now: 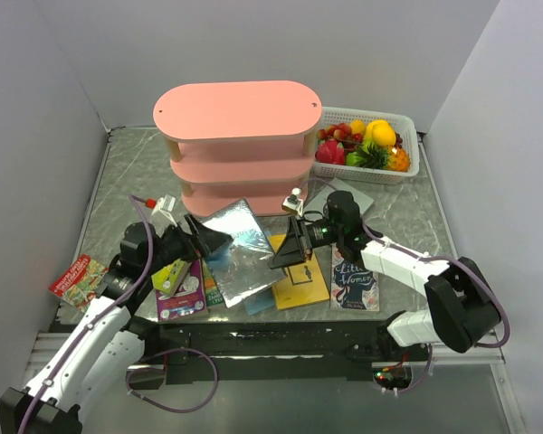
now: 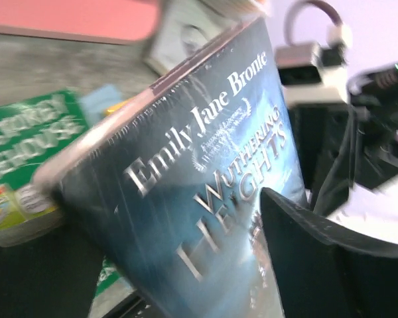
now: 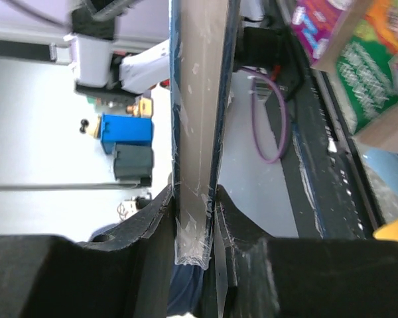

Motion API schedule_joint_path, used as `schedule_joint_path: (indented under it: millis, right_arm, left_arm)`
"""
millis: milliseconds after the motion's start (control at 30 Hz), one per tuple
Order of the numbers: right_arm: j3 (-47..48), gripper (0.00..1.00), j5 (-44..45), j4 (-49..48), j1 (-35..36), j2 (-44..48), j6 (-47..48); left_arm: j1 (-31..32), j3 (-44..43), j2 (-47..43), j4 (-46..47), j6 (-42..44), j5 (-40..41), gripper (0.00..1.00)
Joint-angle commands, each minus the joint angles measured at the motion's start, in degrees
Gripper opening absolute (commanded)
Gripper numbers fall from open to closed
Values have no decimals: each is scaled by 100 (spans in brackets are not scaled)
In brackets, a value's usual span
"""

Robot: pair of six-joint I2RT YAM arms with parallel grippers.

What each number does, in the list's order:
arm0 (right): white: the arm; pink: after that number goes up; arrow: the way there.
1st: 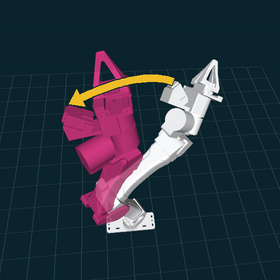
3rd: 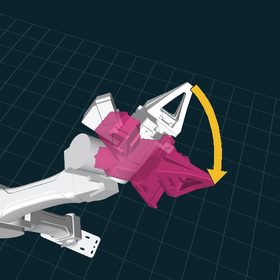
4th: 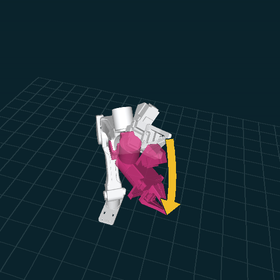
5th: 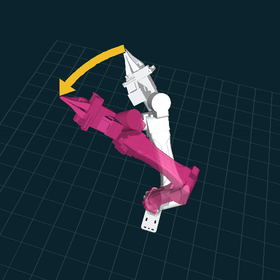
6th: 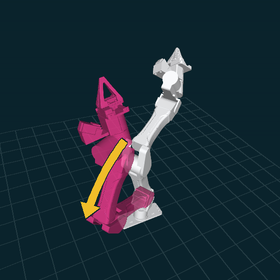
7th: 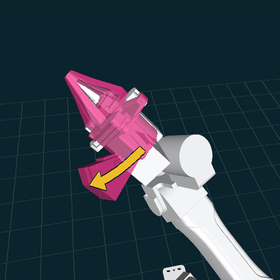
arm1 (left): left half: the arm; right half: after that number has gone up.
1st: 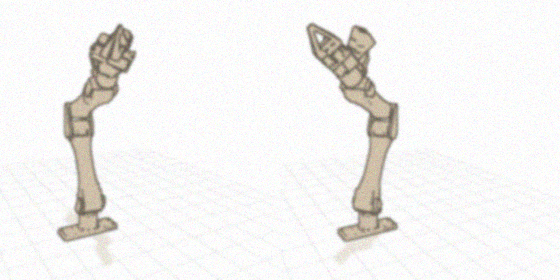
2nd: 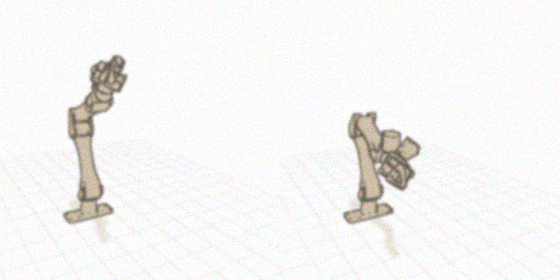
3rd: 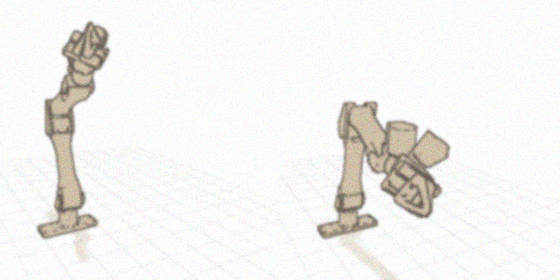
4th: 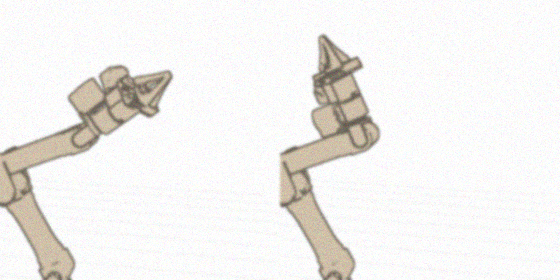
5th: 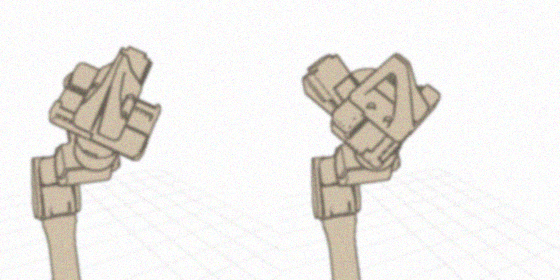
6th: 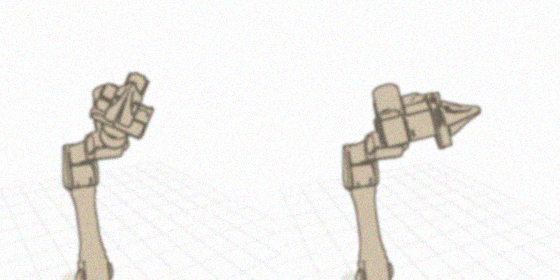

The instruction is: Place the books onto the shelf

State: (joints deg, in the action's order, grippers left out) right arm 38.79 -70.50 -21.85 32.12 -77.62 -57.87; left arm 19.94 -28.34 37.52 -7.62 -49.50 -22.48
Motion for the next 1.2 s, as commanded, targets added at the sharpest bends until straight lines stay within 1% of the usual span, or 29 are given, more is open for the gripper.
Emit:
schedule_joint_path:
  millis: [0, 67, 133, 167, 233, 267, 300, 333, 400, 433, 467, 500, 533, 567, 600, 633, 667, 700, 733, 767, 800, 867, 900, 933, 1000, 1033, 1067, 1100, 1167]
  right_arm:
    - [-160, 0, -790, -2067, 93, 433, -812]
    - [-213, 0, -799, -2488, 93, 424, -963]
    - [-310, 0, -869, -2893, 93, 389, -1313]
    - [-345, 0, -904, -3435, 93, 371, -1463]
    - [-442, 0, -922, -3904, 93, 275, -1894]
    - [-477, 0, -922, -4124, 93, 179, -2043]
    - [-538, 0, -930, -4639, 93, 134, -2375]
    - [-556, 0, -922, -4888, 84, 73, -2552]
    - [-609, 0, -913, -5476, 75, -59, -2956]
    - [-609, 0, -869, -5532, 58, -77, -3011]
    - [-609, 25, -817, -5567, 32, -77, -3046]
    - [-626, 34, -755, -5576, -73, -51, -3099]
    - [-644, 41, -685, -5533, -144, 1, -3108]
    - [-653, 57, -458, -5384, -240, 193, -3091]
    - [-653, 62, -352, -5096, -328, 334, -2794]
    - [-627, 65, -237, -4014, -494, 510, -2513]
    - [-548, 69, 7, -3237, -557, 973, -2093]
    - [-234, 70, 297, -1959, -601, 1264, -766]
    - [39, 73, 718, -624, -619, 1563, 118]
    - [363, 80, 1287, 1904, -558, 2036, 1005]
    - [836, 82, 2668, 2626, -436, 2215, 2006]
    - [990, 84, 3461, 3420, -303, 2487, 2323]
    - [956, 83, 3890, 3511, -311, 2559, 2306]
    - [912, 82, 4121, 3599, -311, 2629, 2297]
    - [693, 79, 4272, 3539, -303, 2752, 2210]
    - [596, 78, 4220, 3460, -303, 2788, 2157]
    - [491, 73, 4107, 3329, -311, 2823, 2078]
    - [324, 71, 3958, 3092, -294, 2814, 2034]
    - [226, 68, 3886, 3029, -250, 2806, 1964]
  left_arm:
    - [27, 276, -227, 1681, -411, -1345, 85]
    - [27, 390, -306, 1886, -517, -1487, 81]
    - [27, 443, -403, 2176, -631, -1742, 76]
    - [27, 495, -429, 2272, -675, -1821, 72]
    - [27, 566, -526, 2579, -824, -1979, 55]
    - [27, 618, -544, 2651, -877, -2006, 44]
    - [27, 645, -552, 2704, -947, -2023, 14]
    - [27, 654, -544, 2661, -974, -1954, 2]
    - [27, 628, -570, 2625, -1000, -1901, 1]
    - [18, 584, -579, 2608, -1018, -1822, 2]
    - [27, 532, -596, 2486, -1036, -1700, 1]
    - [27, 461, -640, 2354, -1010, -1542, 2]
    - [18, 365, -658, 2196, -983, -1392, 1]
    - [18, 138, -675, 1907, -957, -1060, 1]
    - [27, 5, -702, 1765, -922, -891, 1]
    - [18, -144, -711, 1572, -895, -681, 1]
    - [18, -485, -719, 1396, -860, -200, 1]
    - [27, -680, -685, 855, -843, 170, 1]
    - [18, -873, -658, 554, -825, 496, 1]
    - [18, -1180, -623, 333, -816, 760, 1]
    - [18, -1296, -553, 18, -807, 1206, 1]
    - [18, -1403, -474, -160, -903, 1499, 1]
    - [27, -1368, -421, -222, -1122, 1718, 1]
    - [27, -1202, -412, -205, -1272, 1782, 1]
    - [27, -912, -473, -13, -1701, 1765, 1]
    - [27, -615, -526, 241, -1869, 1738, 1]
    - [27, -455, -578, 356, -2010, 1730, 1]
    - [27, -314, -718, 462, -2229, 1764, 1]
    - [36, -41, -868, 437, -2493, 2036, 1]
